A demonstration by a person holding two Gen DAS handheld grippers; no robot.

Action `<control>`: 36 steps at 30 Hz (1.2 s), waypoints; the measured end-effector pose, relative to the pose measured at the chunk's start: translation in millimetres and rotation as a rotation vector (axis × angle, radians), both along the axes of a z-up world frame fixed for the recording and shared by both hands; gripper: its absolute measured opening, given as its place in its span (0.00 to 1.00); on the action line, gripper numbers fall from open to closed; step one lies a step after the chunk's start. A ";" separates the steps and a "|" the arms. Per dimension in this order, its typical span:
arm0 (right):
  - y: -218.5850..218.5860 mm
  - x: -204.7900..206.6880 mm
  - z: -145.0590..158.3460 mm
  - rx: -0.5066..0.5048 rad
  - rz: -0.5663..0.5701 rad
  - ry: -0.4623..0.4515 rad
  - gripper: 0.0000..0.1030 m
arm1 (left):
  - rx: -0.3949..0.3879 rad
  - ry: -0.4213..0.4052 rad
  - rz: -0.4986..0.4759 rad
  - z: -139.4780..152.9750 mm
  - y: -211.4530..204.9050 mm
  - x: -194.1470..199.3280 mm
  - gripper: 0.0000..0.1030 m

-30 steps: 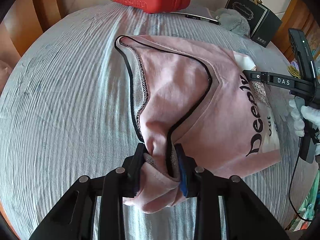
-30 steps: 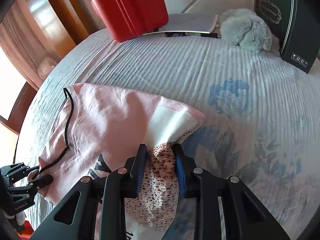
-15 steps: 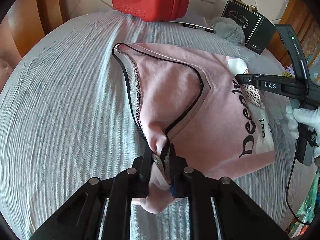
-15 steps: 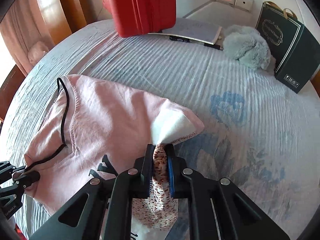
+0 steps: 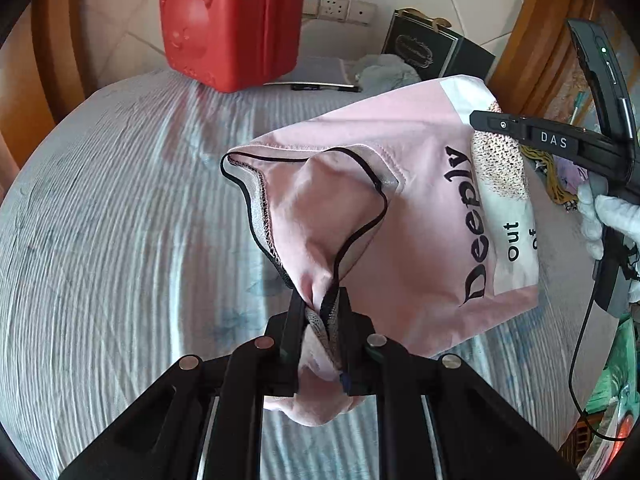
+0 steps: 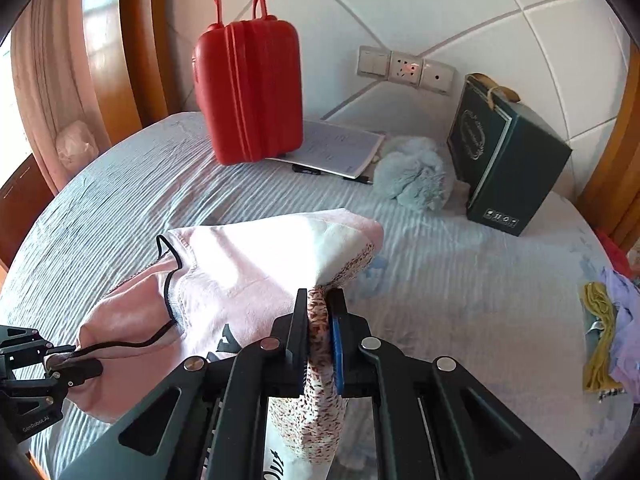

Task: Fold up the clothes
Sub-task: 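Grasp the folded T-shirt with the left tool while the right tool grasps its other end, then lift the folded T-shirt with both tools and carry it onto the clothes pile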

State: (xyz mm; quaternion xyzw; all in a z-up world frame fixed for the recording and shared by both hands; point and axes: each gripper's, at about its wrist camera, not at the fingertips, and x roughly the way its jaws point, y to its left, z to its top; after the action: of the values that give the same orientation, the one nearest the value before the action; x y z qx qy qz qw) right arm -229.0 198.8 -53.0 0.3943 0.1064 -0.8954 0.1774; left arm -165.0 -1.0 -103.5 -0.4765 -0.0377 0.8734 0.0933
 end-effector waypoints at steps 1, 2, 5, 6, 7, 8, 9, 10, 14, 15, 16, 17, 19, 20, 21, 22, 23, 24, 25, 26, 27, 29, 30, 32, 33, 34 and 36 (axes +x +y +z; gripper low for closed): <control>6.9 0.8 5.0 0.005 -0.008 0.010 0.07 | 0.002 0.005 -0.012 3.6 7.6 -0.2 0.11; 15.4 1.6 10.0 0.007 -0.017 0.019 0.07 | 0.003 0.010 -0.025 7.9 14.6 1.7 0.11; 49.4 3.2 25.0 0.001 -0.046 0.044 0.07 | -0.002 0.025 -0.063 19.7 46.8 -5.4 0.11; 61.8 3.8 31.8 0.000 -0.053 0.055 0.07 | -0.004 0.032 -0.076 23.8 58.9 -8.7 0.11; 74.9 4.6 39.6 0.000 -0.059 0.068 0.07 | -0.008 0.039 -0.089 28.8 71.8 -11.8 0.11; 88.2 4.2 46.8 0.002 -0.065 0.083 0.07 | -0.010 0.051 -0.102 35.1 85.2 -14.3 0.11; 102.3 3.4 54.4 0.002 -0.069 0.099 0.06 | -0.012 0.064 -0.112 41.8 98.5 -16.3 0.11; 117.2 1.8 62.3 0.001 -0.072 0.116 0.06 | -0.012 0.078 -0.118 48.7 113.4 -19.6 0.11; 187.5 -8.5 96.8 -0.015 -0.085 0.182 0.06 | -0.011 0.138 -0.144 77.4 182.9 -37.5 0.11; 210.1 -12.4 106.0 -0.027 -0.088 0.197 0.06 | -0.013 0.154 -0.149 84.4 203.7 -42.1 0.11; 232.8 -16.7 114.0 -0.037 -0.091 0.210 0.06 | -0.013 0.167 -0.153 90.8 225.7 -47.7 0.11; 255.8 -21.5 120.4 -0.045 -0.093 0.220 0.06 | -0.013 0.179 -0.152 96.8 247.9 -53.1 0.11; 303.0 -31.6 133.0 -0.061 -0.096 0.235 0.06 | -0.005 0.187 -0.142 106.3 293.1 -66.5 0.11; 328.6 -37.6 138.1 -0.064 -0.098 0.235 0.06 | 0.000 0.188 -0.140 110.6 316.1 -73.3 0.11; 353.4 -43.7 142.1 -0.060 -0.102 0.233 0.06 | 0.005 0.188 -0.140 114.7 339.2 -80.1 0.11; 378.2 -49.8 146.1 -0.056 -0.107 0.231 0.06 | 0.008 0.188 -0.142 118.0 361.9 -86.9 0.11; 401.6 -55.5 149.3 -0.051 -0.113 0.227 0.06 | 0.012 0.188 -0.146 121.3 383.1 -91.5 0.11; 423.2 -60.9 151.2 -0.046 -0.122 0.222 0.06 | 0.021 0.185 -0.152 124.0 403.0 -95.9 0.11; 444.7 -66.2 153.1 -0.041 -0.131 0.216 0.06 | 0.029 0.182 -0.160 125.7 422.4 -101.6 0.11; 466.0 -72.0 154.7 -0.034 -0.139 0.212 0.06 | 0.030 0.182 -0.169 127.2 441.4 -106.8 0.11; 485.6 -78.2 155.1 -0.031 -0.146 0.209 0.06 | 0.029 0.180 -0.179 128.0 458.7 -111.9 0.11; 520.2 -89.7 153.7 -0.036 -0.164 0.194 0.06 | 0.029 0.174 -0.198 127.1 489.3 -122.9 0.11; 536.4 -95.9 152.1 -0.037 -0.173 0.187 0.06 | 0.023 0.170 -0.206 125.4 502.5 -128.3 0.11; 565.8 -109.3 146.0 -0.038 -0.187 0.177 0.06 | 0.011 0.162 -0.223 121.9 529.0 -139.1 0.11; 577.0 -116.9 140.6 -0.040 -0.190 0.166 0.06 | 0.004 0.160 -0.229 120.2 540.3 -144.0 0.11; 588.3 -124.4 135.2 -0.043 -0.194 0.156 0.06 | 0.000 0.155 -0.231 117.7 549.3 -148.9 0.11; 610.4 -137.7 117.8 -0.059 -0.211 0.121 0.06 | -0.008 0.126 -0.241 106.6 564.8 -157.7 0.11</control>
State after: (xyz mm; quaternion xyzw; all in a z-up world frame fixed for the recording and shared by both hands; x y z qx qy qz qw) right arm -366.7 809.2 64.8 0.3431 0.0482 -0.9340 0.0869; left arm -322.7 563.8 3.1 -0.4220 0.0295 0.8842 0.1979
